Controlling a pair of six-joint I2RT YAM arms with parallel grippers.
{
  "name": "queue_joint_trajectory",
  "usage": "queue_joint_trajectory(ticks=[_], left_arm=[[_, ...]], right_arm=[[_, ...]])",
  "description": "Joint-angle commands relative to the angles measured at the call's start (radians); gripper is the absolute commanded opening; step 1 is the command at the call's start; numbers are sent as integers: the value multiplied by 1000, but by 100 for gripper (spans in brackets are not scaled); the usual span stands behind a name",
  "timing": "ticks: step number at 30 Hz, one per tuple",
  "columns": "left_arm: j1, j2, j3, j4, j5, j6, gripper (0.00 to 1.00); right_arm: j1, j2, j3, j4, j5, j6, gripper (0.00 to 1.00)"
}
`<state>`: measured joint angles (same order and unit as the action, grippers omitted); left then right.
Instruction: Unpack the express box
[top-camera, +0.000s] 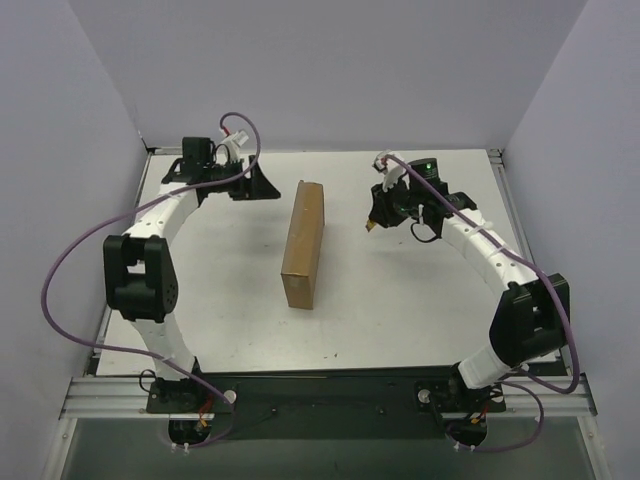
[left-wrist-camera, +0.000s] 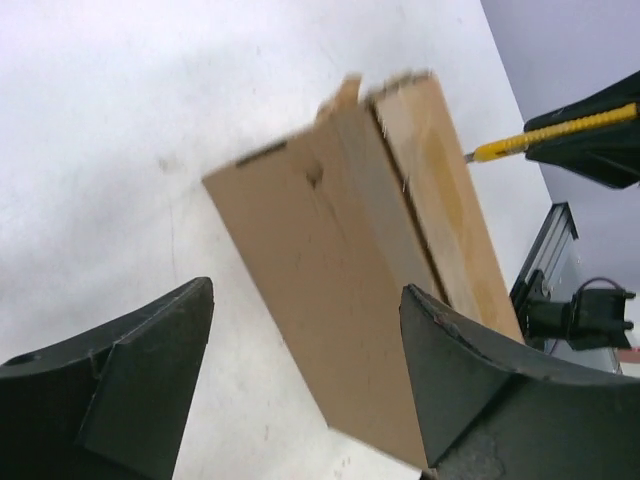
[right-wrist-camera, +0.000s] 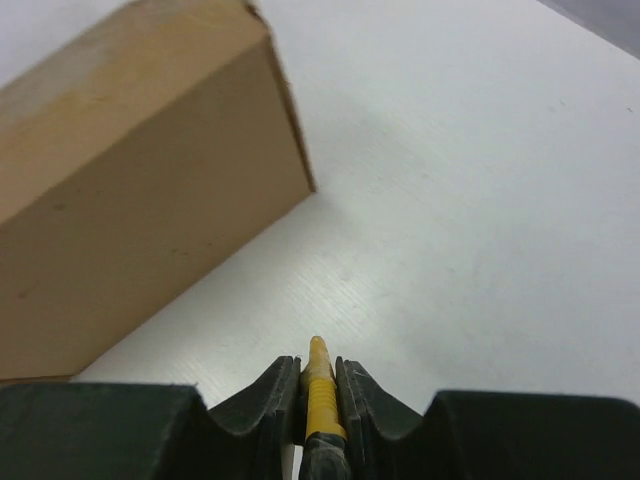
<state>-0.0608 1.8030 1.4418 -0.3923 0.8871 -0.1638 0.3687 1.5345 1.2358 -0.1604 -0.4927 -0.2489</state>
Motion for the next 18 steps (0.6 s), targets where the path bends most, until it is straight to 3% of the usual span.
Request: queue_joint_trajectory(ticks=[1, 2, 10, 18], left_arm=[[-112, 111, 175, 184, -45, -216, 90], [-125, 130, 186, 205, -30, -247, 96], [-243, 268, 301, 67, -103, -111, 97], [-293, 340, 307, 18, 241, 15, 94]], right_arm=[[-65, 21, 51, -14, 66, 91, 0], [-73, 29, 83, -18, 71, 105, 0], [-151, 61, 205, -70, 91, 99, 0], [-163, 24, 258, -90, 31, 60, 0]])
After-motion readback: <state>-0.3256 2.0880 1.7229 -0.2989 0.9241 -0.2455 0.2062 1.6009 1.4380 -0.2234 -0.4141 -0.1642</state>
